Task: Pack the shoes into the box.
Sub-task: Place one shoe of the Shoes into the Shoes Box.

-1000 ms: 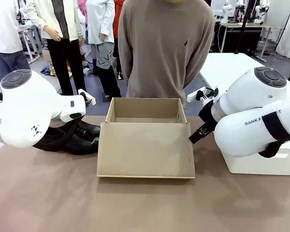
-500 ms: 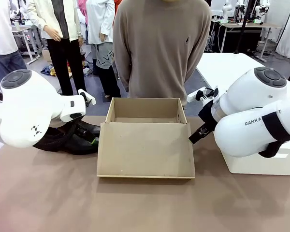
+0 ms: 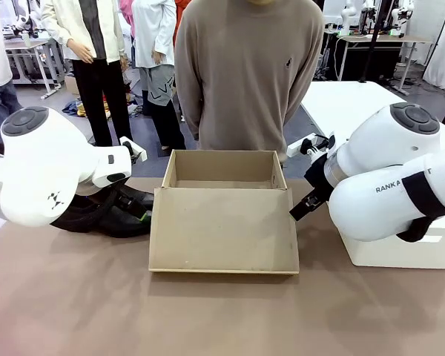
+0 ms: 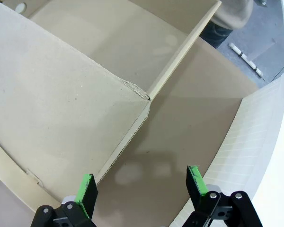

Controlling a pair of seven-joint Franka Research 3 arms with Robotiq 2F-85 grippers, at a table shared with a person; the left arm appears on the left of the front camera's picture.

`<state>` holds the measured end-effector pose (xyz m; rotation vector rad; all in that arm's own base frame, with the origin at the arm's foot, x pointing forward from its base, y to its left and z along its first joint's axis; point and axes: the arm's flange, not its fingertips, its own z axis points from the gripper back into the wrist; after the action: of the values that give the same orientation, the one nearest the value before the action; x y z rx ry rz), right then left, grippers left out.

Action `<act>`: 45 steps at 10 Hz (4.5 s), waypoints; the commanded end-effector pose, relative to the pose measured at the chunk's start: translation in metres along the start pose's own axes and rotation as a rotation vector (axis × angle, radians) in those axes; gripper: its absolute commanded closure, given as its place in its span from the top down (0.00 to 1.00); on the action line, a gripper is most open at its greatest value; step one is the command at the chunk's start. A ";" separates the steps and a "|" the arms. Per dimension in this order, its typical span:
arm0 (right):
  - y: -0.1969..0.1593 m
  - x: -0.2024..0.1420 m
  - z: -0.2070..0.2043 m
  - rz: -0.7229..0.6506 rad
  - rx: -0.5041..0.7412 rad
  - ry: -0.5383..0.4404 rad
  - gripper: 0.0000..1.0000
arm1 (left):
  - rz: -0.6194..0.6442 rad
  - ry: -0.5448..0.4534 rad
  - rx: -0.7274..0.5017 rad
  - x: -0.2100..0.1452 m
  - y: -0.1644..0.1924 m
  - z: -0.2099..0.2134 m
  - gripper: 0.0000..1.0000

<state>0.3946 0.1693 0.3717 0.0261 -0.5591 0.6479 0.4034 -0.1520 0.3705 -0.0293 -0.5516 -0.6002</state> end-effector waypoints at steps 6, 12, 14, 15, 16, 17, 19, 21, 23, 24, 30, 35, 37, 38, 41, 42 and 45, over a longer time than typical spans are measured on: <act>-0.008 0.015 0.041 -0.009 0.051 -0.020 1.00 | -0.055 -0.018 -0.032 0.018 0.004 0.042 1.00; -0.019 0.030 0.110 0.044 0.111 -0.058 1.00 | -0.125 -0.030 -0.028 0.046 0.012 0.116 1.00; -0.022 0.026 0.124 0.084 0.155 -0.115 1.00 | -0.177 -0.067 -0.032 0.051 0.019 0.127 1.00; -0.025 0.023 0.133 0.126 0.189 -0.164 1.00 | -0.251 -0.120 -0.077 0.054 0.024 0.135 1.00; -0.028 0.020 0.142 0.152 0.205 -0.197 1.00 | -0.314 -0.172 -0.124 0.055 0.030 0.145 1.00; -0.032 0.017 0.153 0.184 0.235 -0.242 1.00 | -0.345 -0.216 -0.151 0.056 0.039 0.155 1.00; -0.039 0.010 0.172 0.224 0.290 -0.335 1.00 | -0.379 -0.286 -0.219 0.056 0.052 0.169 1.00; -0.047 0.004 0.185 0.249 0.345 -0.408 1.00 | -0.365 -0.351 -0.294 0.053 0.062 0.179 1.00; -0.048 0.001 0.192 0.261 0.385 -0.450 1.00 | -0.334 -0.394 -0.350 0.051 0.070 0.180 1.00; -0.048 0.001 0.192 0.266 0.390 -0.456 1.00 | -0.321 -0.395 -0.349 0.051 0.074 0.179 1.00; -0.050 0.015 0.204 0.237 0.369 -0.424 1.00 | -0.303 -0.388 -0.331 0.048 0.068 0.183 1.00; -0.050 0.015 0.204 0.237 0.369 -0.424 1.00 | -0.514 -0.206 -0.261 0.079 0.091 0.190 1.00; -0.050 0.015 0.204 0.237 0.369 -0.424 1.00 | -0.681 -0.060 -0.238 0.101 0.111 0.184 1.00; -0.050 0.015 0.204 0.237 0.369 -0.424 1.00 | -0.747 -0.004 -0.235 0.110 0.124 0.178 1.00; -0.050 0.015 0.204 0.237 0.369 -0.424 1.00 | -0.909 0.094 -0.203 0.126 0.158 0.141 1.00; -0.050 0.015 0.204 0.237 0.369 -0.424 1.00 | -0.949 0.140 -0.200 0.129 0.164 0.127 1.00; -0.050 0.015 0.204 0.237 0.369 -0.424 1.00 | -0.932 0.262 -0.235 0.138 0.175 0.091 1.00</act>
<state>0.3329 0.0983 0.5612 0.4481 -0.8447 0.9702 0.5415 -0.0618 0.5342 0.0734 -0.2570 -1.5647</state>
